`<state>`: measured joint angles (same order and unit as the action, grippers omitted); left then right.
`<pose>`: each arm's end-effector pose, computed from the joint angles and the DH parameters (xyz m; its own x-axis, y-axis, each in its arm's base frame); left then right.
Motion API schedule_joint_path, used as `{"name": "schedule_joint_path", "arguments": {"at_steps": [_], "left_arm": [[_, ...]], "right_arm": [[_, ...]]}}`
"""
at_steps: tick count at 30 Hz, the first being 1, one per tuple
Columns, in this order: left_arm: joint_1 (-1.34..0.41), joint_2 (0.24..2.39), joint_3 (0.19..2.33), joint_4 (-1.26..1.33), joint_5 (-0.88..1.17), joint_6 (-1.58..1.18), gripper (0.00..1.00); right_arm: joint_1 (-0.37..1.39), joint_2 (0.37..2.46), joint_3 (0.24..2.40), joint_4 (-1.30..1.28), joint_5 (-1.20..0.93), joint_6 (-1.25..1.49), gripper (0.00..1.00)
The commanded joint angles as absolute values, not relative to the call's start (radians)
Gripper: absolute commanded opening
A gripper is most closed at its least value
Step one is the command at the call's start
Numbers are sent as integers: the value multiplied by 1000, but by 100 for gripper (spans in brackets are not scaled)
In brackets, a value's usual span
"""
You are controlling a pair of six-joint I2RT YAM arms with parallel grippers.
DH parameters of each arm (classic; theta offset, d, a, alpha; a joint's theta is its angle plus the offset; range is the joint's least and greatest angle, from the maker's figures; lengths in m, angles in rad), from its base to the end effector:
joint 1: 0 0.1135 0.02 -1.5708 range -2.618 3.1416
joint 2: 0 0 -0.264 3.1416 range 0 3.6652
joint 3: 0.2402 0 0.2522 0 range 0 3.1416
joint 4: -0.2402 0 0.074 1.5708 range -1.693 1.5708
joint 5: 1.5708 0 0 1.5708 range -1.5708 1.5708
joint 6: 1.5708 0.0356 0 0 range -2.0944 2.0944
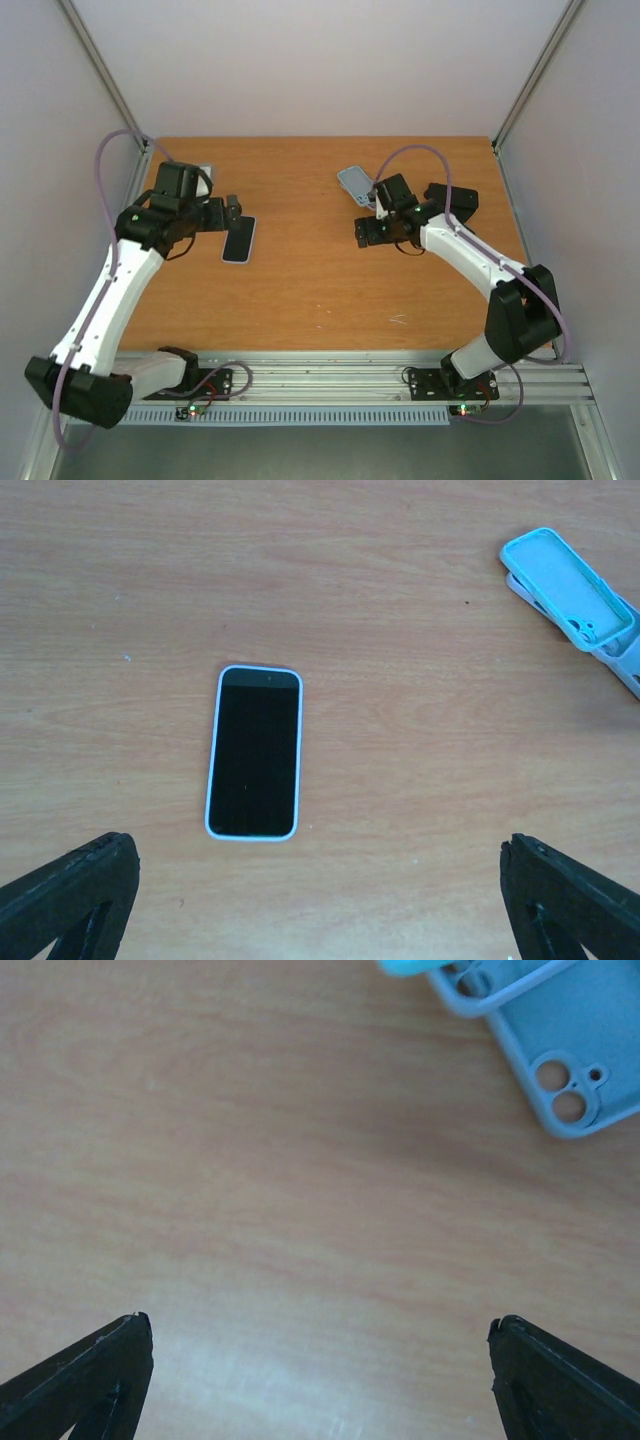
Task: Put the phone into the phone case
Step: Move the phone with the phone case to the center of the board, then pick up the corner of the phone case from the top corners of the phone case.
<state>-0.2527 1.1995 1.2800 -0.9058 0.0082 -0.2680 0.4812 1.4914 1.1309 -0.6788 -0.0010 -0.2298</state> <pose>0.2303 -0.0598 0.3585 -0.7536 -0.0789 -0.6525 0.0579 0.9809 -0.1854 0.2703 0.1412 0.2519 -0.6385 -0.5904 -0.4937 -0.6252 0.7720 -0.1146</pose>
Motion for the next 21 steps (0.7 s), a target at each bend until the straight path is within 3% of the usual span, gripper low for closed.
{"name": "schedule_joint_path", "arguments": {"at_steps": [1, 8, 21], "left_arm": [[-252, 1117, 1255, -967, 3, -205, 99], [-253, 984, 1101, -827, -34, -155, 99], [-252, 965, 1038, -804, 27, -147, 99]], "right_arm": [[389, 1574, 1219, -629, -76, -267, 89], [268, 1760, 1390, -619, -167, -273, 75], [159, 2072, 1671, -628, -251, -258, 37]]}}
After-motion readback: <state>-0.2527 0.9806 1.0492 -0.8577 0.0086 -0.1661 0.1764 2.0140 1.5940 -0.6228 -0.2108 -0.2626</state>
